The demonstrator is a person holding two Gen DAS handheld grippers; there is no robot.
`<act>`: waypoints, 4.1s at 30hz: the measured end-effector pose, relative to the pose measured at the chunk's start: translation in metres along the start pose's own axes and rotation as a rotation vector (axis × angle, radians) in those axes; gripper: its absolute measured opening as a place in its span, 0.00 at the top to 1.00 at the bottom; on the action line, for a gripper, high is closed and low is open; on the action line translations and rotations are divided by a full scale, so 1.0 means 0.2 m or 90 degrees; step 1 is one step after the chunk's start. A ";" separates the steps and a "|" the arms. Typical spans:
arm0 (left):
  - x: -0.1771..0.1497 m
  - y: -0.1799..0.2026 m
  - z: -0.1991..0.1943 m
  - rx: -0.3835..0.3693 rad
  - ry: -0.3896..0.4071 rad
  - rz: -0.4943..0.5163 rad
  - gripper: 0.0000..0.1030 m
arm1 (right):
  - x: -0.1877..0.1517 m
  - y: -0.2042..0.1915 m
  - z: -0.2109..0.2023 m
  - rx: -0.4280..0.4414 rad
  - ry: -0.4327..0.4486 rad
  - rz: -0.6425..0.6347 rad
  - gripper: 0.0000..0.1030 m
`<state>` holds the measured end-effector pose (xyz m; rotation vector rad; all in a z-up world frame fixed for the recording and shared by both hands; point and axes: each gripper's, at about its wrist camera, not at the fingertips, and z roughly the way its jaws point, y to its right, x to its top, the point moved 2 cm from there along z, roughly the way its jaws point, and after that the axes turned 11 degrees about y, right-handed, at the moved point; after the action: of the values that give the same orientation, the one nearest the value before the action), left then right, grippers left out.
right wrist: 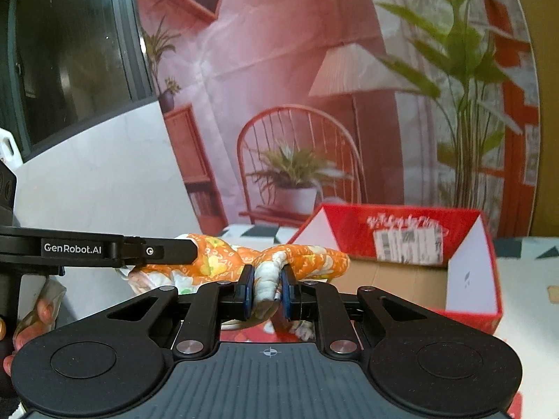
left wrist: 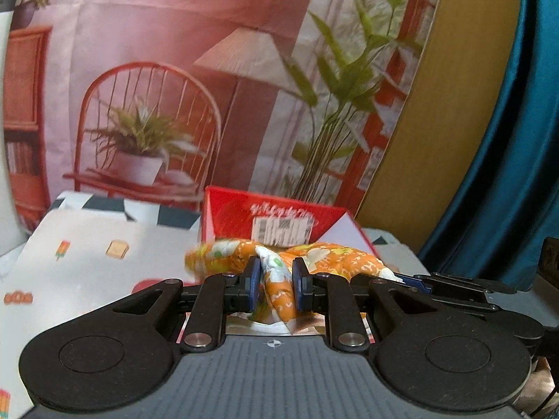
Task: Organize soft objects
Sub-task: 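Lift the oven mitt with the left tool and carry it over the red box, then open the left tool to drop the oven mitt into the box, then move the left tool to the blue-and-white snack bag and grasp it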
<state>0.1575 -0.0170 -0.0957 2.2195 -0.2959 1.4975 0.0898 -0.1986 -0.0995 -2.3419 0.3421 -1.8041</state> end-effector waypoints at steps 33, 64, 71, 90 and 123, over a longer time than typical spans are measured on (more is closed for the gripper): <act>0.24 -0.03 0.76 -0.009 -0.020 0.055 0.80 | 0.27 0.38 0.50 -0.082 -0.015 -0.027 0.86; -0.10 -0.17 1.26 0.033 -0.193 0.165 0.59 | -0.18 0.70 1.01 -0.116 -0.241 0.074 0.79; -0.07 -0.15 1.17 0.031 -0.176 0.173 0.49 | -0.18 0.69 0.95 -0.129 -0.263 0.071 0.67; -0.06 -0.09 0.80 0.044 -0.122 0.168 0.33 | -0.10 0.53 0.61 -0.164 -0.179 0.031 0.30; -0.37 -0.05 0.29 0.087 -0.103 0.105 0.04 | -0.35 0.34 0.08 -0.218 -0.099 0.004 0.00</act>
<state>0.1805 -0.0400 -0.1838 2.4847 -0.4503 1.4612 0.0830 -0.2448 -0.1866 -2.6821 0.6813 -1.6554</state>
